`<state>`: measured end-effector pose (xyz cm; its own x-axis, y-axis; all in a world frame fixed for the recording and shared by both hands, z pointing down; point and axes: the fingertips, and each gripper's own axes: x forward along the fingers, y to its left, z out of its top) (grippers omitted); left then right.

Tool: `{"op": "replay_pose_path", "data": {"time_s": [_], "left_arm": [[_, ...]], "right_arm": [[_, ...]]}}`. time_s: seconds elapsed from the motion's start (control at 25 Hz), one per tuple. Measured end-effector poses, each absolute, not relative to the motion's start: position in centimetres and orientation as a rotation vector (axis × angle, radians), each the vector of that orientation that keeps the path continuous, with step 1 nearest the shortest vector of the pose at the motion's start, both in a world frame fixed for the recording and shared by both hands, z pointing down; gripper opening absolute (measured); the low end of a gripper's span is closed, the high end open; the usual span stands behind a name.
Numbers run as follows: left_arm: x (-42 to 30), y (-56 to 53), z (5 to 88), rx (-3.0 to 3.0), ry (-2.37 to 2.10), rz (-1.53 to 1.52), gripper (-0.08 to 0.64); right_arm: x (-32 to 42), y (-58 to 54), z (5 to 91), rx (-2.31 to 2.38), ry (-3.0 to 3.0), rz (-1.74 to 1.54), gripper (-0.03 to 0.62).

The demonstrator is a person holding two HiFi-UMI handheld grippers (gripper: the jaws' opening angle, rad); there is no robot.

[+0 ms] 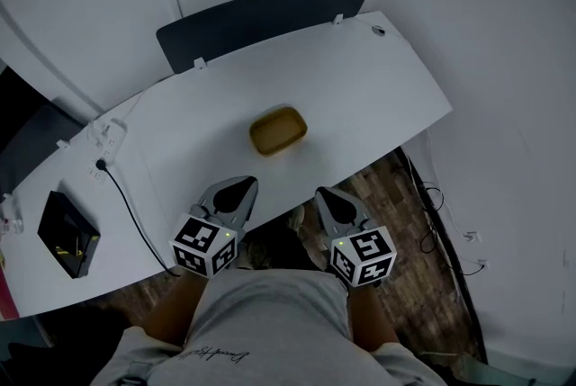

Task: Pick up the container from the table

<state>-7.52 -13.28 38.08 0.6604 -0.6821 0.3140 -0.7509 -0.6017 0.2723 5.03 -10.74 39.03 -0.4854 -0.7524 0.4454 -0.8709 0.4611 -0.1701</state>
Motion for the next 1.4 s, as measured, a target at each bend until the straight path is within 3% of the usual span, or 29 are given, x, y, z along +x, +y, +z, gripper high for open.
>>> {"op": "replay_pose_path", "data": {"time_s": [1.4], "left_arm": [[-5.6, -26.1, 39.1, 2.314, -1.392, 0.277, 0.002]], "right_arm": [[7.2, -27.1, 40.0, 1.075, -2.524, 0.546, 0.015]]}}
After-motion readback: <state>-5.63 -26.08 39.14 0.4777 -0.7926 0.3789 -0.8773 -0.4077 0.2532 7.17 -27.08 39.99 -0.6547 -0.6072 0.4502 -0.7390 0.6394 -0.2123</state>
